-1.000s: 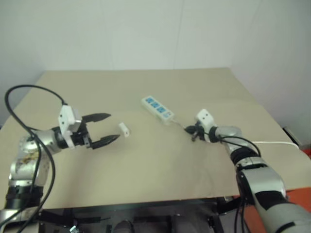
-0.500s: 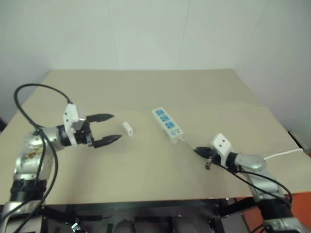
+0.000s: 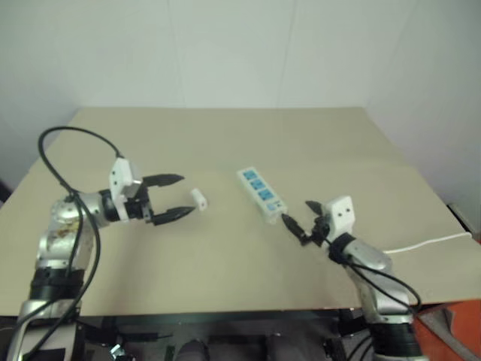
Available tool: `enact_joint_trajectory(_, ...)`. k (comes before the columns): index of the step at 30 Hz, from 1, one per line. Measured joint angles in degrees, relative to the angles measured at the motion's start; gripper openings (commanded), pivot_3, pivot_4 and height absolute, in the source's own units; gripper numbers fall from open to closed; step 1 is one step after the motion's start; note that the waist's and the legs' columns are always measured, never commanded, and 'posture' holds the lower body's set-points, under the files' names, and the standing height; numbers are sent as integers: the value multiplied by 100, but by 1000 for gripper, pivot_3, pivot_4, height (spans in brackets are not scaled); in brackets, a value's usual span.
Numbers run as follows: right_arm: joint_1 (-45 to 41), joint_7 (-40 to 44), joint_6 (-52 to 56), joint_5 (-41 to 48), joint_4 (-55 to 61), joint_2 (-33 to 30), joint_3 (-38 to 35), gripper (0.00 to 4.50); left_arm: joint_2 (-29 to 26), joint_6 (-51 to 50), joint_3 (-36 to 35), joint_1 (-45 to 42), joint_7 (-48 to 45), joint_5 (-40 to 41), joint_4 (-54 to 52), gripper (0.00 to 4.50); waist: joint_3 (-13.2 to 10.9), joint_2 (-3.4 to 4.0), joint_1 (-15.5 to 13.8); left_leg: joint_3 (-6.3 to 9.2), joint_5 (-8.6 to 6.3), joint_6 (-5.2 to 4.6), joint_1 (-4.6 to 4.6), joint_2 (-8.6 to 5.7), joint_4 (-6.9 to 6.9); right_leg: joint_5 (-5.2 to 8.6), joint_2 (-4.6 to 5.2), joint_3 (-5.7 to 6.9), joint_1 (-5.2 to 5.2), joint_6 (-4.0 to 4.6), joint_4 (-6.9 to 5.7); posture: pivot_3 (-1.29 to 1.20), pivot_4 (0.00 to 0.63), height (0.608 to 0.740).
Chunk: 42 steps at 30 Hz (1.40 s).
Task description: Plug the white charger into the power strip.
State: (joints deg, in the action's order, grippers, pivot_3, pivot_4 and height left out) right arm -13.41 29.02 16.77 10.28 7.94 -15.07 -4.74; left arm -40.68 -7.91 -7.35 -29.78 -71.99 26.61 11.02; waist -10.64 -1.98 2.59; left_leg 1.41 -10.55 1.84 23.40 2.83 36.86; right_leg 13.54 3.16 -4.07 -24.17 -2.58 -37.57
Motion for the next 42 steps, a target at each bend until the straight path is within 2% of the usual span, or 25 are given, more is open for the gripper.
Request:
enact_joint_trajectory(6, -321, -292, -536, -333, -692, 110, 325, 4456, -20, 4, -16, 115, 65, -3, -39, 4500, 0, 0, 7, 0, 0, 0, 0, 1, 0, 1, -1, 0, -2, 1, 1, 0, 150, 740)
enact_joint_trajectory(16, -918, -181, -1059, -333, -1865, 270, 507, 4456, -50, 4, -43, 318, 193, -4, -168, 4500, 0, 0, 8, 1, 0, 0, 0, 1, 0, 0, -1, 0, -1, 2, 0, 0, 150, 740)
enact_joint_trajectory(27, -835, -249, -1004, -250, -1982, 561, 637, 4456, -50, 18, -43, 352, 302, -4, -249, 4500, 0, 0, 19, 0, 0, 0, 0, 2, -1, 0, -1, -1, -2, 2, 0, 0, 150, 740)
enact_joint_trajectory(41, -874, -784, -1133, -485, -2229, 766, 647, 4456, -9, 47, -35, 351, 300, -78, -248, 4500, 1, -1, 24, 0, 0, 0, -6, 2, -1, 0, -2, 0, 1, 2, -1, 0, 150, 740)
enact_joint_trajectory(42, -887, -784, -1136, -477, -2250, 768, 643, 4296, -9, 47, -35, 351, 300, -79, -248, 4500, 1, -1, 25, 0, 0, 0, -7, 2, -1, 0, -1, -1, 2, 2, -1, 0, 150, 740)
